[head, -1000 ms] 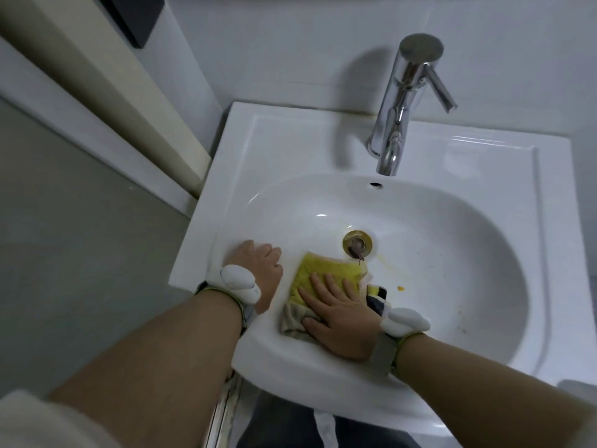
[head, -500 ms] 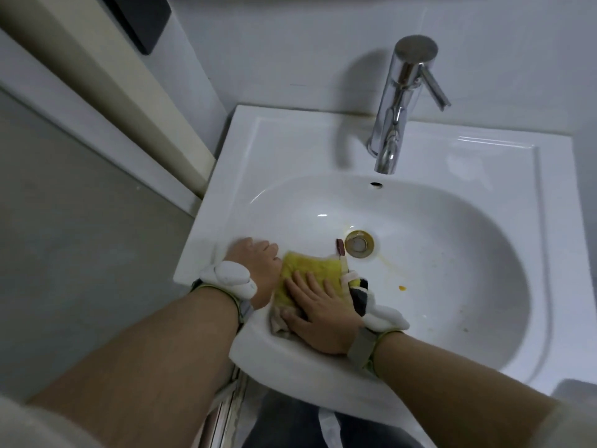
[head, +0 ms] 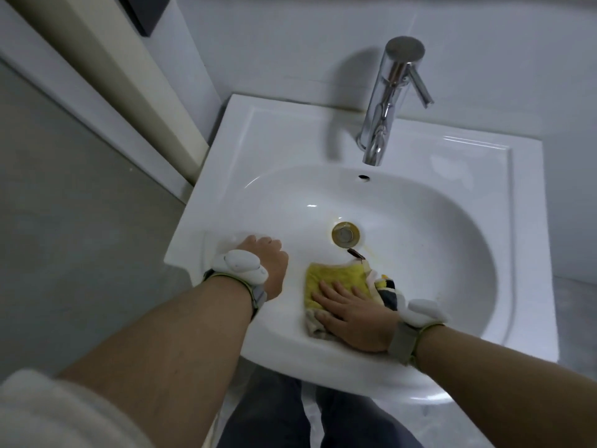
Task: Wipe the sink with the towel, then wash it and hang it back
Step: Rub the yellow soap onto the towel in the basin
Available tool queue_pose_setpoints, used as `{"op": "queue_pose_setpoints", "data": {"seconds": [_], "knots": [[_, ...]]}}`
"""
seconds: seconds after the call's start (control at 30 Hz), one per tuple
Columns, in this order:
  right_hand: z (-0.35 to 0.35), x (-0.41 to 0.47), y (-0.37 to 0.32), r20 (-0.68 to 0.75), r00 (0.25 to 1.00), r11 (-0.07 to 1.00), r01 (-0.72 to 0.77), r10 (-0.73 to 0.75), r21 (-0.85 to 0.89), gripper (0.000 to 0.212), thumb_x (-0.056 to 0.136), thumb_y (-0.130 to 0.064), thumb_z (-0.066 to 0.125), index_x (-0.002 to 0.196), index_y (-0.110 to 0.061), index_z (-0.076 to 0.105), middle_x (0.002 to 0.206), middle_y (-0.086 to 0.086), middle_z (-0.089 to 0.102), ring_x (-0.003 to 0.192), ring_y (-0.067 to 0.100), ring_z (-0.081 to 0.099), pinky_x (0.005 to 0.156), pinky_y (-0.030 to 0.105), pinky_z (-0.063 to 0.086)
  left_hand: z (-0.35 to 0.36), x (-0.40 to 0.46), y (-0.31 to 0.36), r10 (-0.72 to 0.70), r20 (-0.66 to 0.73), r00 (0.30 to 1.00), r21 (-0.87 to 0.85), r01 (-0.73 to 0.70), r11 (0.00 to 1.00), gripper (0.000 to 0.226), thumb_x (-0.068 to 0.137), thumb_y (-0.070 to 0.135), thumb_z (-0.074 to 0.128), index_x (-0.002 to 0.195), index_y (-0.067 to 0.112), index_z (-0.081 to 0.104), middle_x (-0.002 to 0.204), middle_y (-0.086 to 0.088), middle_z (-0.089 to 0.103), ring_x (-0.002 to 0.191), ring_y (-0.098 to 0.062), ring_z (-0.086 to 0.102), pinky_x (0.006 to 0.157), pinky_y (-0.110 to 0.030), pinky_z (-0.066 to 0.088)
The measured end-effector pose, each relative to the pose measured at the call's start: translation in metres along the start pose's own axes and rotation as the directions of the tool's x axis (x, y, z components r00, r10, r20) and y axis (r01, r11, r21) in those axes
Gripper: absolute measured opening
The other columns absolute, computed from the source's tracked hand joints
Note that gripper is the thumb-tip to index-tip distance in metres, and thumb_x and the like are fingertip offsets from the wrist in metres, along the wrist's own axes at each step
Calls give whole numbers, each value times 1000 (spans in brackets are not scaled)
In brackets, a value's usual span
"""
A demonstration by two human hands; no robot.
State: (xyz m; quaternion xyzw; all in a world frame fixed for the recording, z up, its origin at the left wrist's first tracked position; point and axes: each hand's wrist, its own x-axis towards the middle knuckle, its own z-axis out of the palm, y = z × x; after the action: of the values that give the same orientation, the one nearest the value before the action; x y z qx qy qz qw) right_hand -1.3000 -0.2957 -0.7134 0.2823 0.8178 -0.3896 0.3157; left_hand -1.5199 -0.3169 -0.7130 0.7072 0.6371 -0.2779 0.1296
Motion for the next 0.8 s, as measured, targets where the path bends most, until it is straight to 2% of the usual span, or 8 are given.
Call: {"op": "queue_pose_setpoints", "data": {"seconds": [0.03, 0.1, 0.2, 0.27, 0.4, 0.53, 0.7, 0.8], "knots": [[1, -9, 8, 31, 999, 1000, -17, 17, -25, 61, 102, -55, 12, 156, -32, -3, 163, -6, -14, 149, 17, -15, 121, 40, -10, 3, -2, 5, -5, 7, 1000, -30, 5, 1000, 8, 86, 23, 44, 92, 24, 49, 113, 3, 51, 114, -19, 50, 94, -32, 34], [1, -17, 16, 64, 997, 997, -42, 46, -65, 61, 102, -54, 11, 156, -31, -5, 163, -4, -14, 149, 19, -15, 121, 41, -9, 7, -5, 11, -9, 20, 1000, -73, 11, 997, 4, 86, 22, 44, 88, 26, 44, 104, 5, 48, 111, -19, 51, 91, -32, 33], [2, -17, 7, 68, 994, 992, -83, 90, -90, 58, 104, -48, 12, 156, -27, -3, 163, 0, -14, 150, 24, -15, 121, 45, -7, 7, -9, 18, 4, 53, 999, -57, -1, 998, 22, 87, 26, 46, 104, 22, 60, 112, 2, 54, 112, -21, 52, 99, -35, 37], [1, -15, -4, 74, 993, 988, -85, 95, -132, 57, 105, -44, 13, 157, -24, 1, 164, 5, -13, 150, 31, -12, 120, 50, -4, 5, -9, 22, 3, 47, 999, -48, -1, 999, 28, 87, 26, 46, 110, 21, 61, 118, 1, 55, 113, -21, 52, 100, -36, 38], [-2, -18, -13, 118, 993, 959, 38, -5, -282, 52, 107, -34, 15, 156, -22, 8, 163, 15, -8, 147, 48, -4, 116, 63, 7, -4, -8, 32, 7, 97, 995, -49, -3, 999, 34, 88, 25, 43, 117, 20, 60, 132, -2, 51, 122, -23, 49, 100, -37, 38], [-2, -30, 2, 150, 987, 962, 87, -49, -259, 51, 107, -30, 18, 156, -20, 7, 164, 14, -6, 146, 48, -3, 116, 64, 10, -17, -10, 48, -35, 123, 992, -21, 38, 999, 36, 91, 25, 44, 123, 19, 59, 131, -2, 50, 123, -26, 49, 97, -36, 38], [-2, -48, 40, 173, 985, 922, 68, -1, -381, 51, 107, -31, 18, 156, -22, 8, 164, 13, -4, 147, 47, -1, 116, 64, 10, -24, -8, 59, -15, 203, 979, 3, 15, 1000, 34, 90, 25, 50, 121, 17, 63, 125, -2, 53, 117, -27, 55, 87, -32, 40], [0, -47, 34, 187, 982, 915, 49, 29, -401, 52, 106, -35, 17, 156, -22, 9, 164, 13, -4, 147, 47, -1, 116, 64, 11, -17, -4, 64, -4, 252, 968, -15, 9, 1000, 31, 85, 25, 56, 113, 19, 68, 120, 0, 58, 109, -23, 60, 80, -30, 40]]}}
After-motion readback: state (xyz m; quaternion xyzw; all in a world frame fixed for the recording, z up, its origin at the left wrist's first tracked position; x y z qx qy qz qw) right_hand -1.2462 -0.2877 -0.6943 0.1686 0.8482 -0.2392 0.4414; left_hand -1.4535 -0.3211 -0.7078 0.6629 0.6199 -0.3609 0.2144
